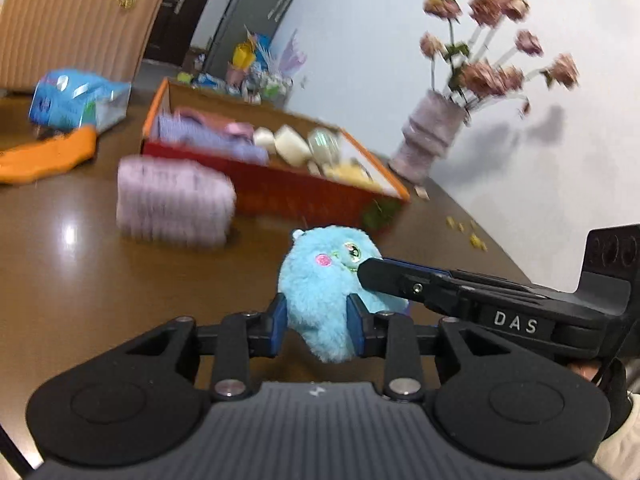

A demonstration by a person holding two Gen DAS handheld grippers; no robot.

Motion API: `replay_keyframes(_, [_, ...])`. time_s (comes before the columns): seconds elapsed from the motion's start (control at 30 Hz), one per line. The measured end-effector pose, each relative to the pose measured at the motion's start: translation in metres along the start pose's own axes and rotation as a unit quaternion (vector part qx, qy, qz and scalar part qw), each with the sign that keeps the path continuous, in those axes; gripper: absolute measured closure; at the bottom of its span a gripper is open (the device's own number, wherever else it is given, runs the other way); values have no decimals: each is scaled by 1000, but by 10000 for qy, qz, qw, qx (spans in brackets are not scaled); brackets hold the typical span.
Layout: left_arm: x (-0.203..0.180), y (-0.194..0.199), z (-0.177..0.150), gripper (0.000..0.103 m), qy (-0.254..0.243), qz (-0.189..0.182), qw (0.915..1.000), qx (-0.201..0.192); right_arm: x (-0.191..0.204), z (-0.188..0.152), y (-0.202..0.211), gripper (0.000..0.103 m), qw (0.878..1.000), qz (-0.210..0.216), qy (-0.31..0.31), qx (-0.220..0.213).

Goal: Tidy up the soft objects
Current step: 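Close both grippers on the blue fluffy plush from its sides, then carry the blue plush into the box and open both grippers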

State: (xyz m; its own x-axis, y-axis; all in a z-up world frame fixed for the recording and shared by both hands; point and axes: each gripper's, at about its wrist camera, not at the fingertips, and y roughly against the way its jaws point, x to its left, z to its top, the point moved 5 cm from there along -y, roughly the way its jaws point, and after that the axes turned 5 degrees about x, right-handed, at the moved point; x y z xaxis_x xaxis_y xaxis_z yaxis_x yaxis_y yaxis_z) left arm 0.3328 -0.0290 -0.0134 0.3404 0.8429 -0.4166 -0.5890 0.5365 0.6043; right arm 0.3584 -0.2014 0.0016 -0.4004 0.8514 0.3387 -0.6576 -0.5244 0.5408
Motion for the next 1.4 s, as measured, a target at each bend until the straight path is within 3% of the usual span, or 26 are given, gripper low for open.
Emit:
replay_keyframes(0.17, [-17, 16, -52, 71, -1, -9, 9997, 261, 13, -65, 41, 75, 9993, -168, -270, 208])
replay_keyframes(0.27, [-19, 26, -69, 69, 18, 203, 9996, 198, 14, -89, 55, 73, 9985, -287, -380, 270])
replay_keyframes(0.47, [-23, 45, -80, 56, 122, 67, 9997, 189, 15, -92, 73, 70, 9988, -214, -446, 27])
replay_keyframes(0.57, [-26, 38, -81, 55, 130, 80, 9995, 259, 12, -88, 68, 60, 9988, -87, -492, -10])
replay_keyframes(0.67, [-26, 27, -82, 59, 184, 68, 9991, 376, 8, -84, 56, 60, 9985, -25, -537, 43])
replay_keyframes(0.77, [-21, 20, -81, 75, 284, 3, 9990, 357, 2, -81, 44, 61, 9976, 111, -672, 115])
replay_keyframes(0.83, [-19, 19, -78, 78, 296, -53, 9991, 302, -1, -81, 37, 74, 9966, 240, -765, 212])
replay_keyframes(0.87, [-18, 18, -75, 79, 279, -46, 9993, 253, -1, -81, 36, 74, 9966, 236, -767, 202])
replay_keyframes(1.03, [-24, 19, -28, 79, 95, -283, 9995, -100, -5, -47, 46, 75, 9962, 289, -794, -194])
replay_keyframes(1.23, [-27, -22, 88, 79, -267, -314, 9975, -575, -27, 64, 23, 75, 9971, -154, -144, -735])
replay_keyframes(1.4, [7, -91, 153, 79, -143, -23, 9993, -337, -60, 135, -50, 75, 9982, -494, 128, -314])
